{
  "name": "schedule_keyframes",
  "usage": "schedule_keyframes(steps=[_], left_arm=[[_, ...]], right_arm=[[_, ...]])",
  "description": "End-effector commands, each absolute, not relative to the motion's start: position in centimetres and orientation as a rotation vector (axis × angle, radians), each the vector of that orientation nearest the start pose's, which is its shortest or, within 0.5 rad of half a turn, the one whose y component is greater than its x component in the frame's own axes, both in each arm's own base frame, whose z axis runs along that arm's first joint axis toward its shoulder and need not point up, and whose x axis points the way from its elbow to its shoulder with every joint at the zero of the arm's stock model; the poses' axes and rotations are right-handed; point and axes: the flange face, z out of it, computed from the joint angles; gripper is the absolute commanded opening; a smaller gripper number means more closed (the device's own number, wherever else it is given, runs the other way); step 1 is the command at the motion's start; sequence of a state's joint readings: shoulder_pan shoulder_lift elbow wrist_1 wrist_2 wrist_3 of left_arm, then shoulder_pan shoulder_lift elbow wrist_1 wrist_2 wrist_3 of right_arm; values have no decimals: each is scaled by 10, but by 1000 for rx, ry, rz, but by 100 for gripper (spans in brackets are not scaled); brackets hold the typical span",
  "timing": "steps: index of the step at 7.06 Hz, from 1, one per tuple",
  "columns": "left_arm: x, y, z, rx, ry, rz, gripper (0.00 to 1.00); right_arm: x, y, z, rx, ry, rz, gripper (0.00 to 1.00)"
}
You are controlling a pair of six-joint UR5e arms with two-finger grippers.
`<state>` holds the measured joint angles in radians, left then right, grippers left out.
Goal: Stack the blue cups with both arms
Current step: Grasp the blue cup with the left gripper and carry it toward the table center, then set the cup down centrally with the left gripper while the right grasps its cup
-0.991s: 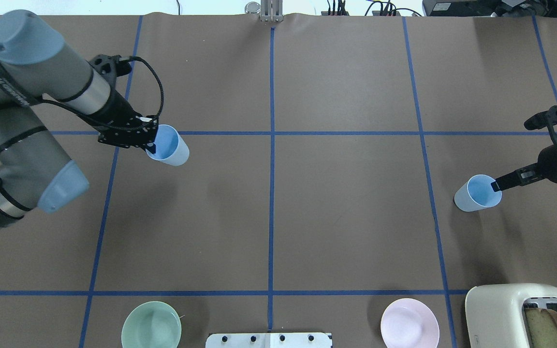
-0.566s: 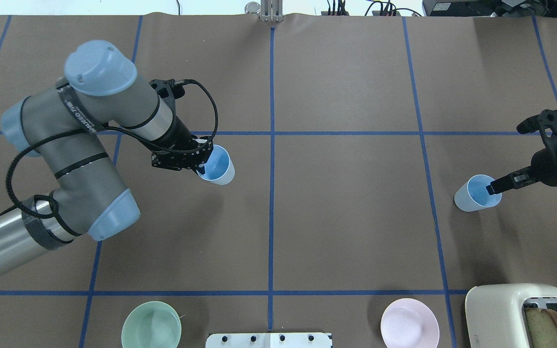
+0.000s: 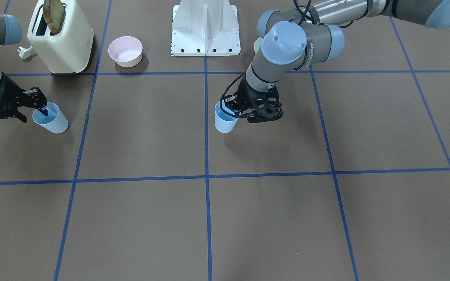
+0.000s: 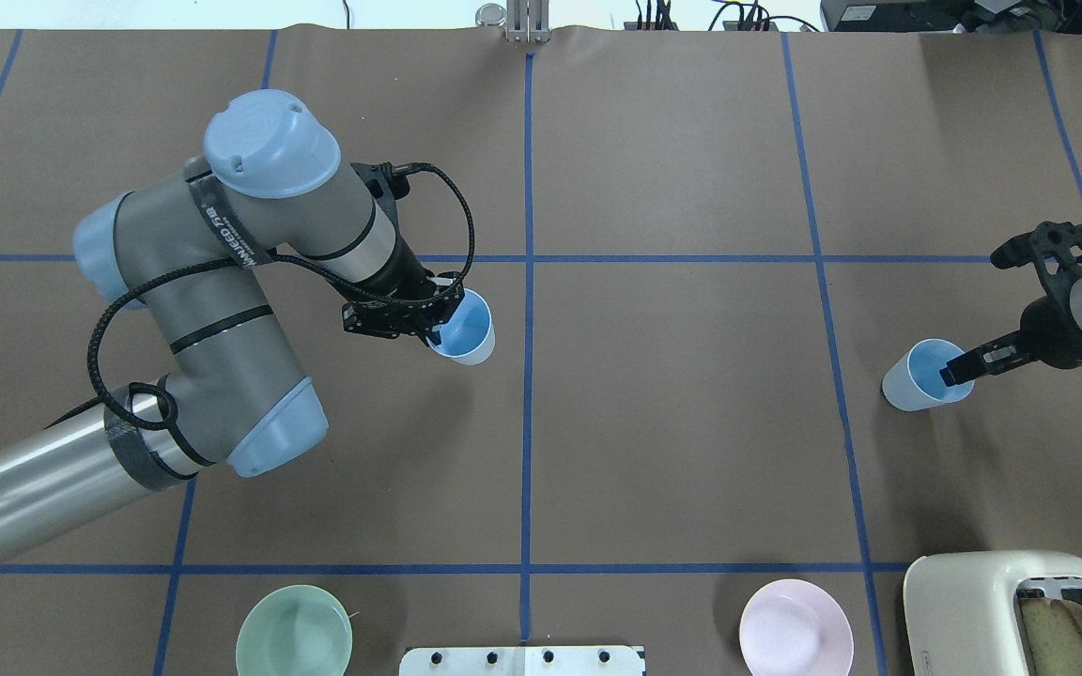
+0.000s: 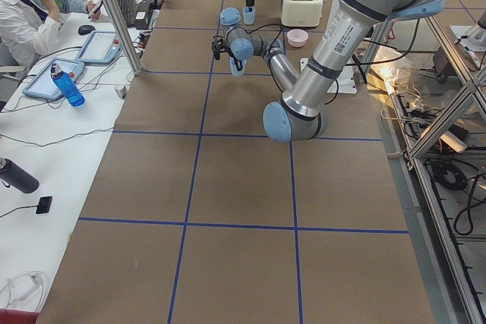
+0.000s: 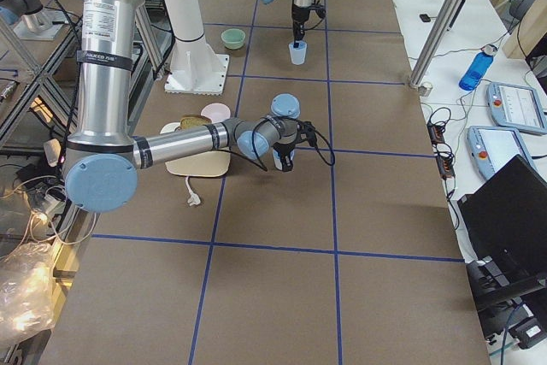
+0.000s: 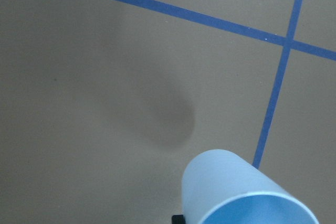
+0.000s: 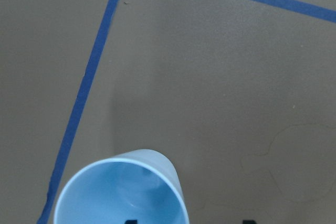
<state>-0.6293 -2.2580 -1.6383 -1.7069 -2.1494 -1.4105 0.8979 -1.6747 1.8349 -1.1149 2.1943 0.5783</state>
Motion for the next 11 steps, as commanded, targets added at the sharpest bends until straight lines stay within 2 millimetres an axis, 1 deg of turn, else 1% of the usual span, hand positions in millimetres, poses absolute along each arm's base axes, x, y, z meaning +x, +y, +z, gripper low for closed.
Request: schedule_keyframes(steps=[1,2,3,4,5,7,8,9,10,11], left_arm=[[527,-460,188,-171,999,-176,0],[534,-457,180,-173,1004,-173,0],[538,-459,178,-175,1003,-172,0],[547,-458,176,-181,997,-167,0],[555,-459,172,-184,992,-162,0],[565,-452,173,-164,982,-161,0],[569,-451,175,-167,976,-161,0],[574,-453,181,-165,962,-165,0],[575,-453,182,-162,959,-167,0],[575,-453,184,-162,958,-166,0]], right_arm=[[-237,-416,531,123,-836,-282,38],[-237,-416,531,123,-835,-281,25],[-235,-417,532,124,-834,-277,10],[-235,-417,533,112,-826,-272,0],[-232,-419,532,114,-825,-265,0],[-222,-426,527,124,-834,-247,0],[-218,-436,517,123,-833,-226,0],[-219,-455,492,128,-830,-206,0],[-217,-466,467,127,-825,-189,0],[-217,-471,447,129,-824,-184,0]])
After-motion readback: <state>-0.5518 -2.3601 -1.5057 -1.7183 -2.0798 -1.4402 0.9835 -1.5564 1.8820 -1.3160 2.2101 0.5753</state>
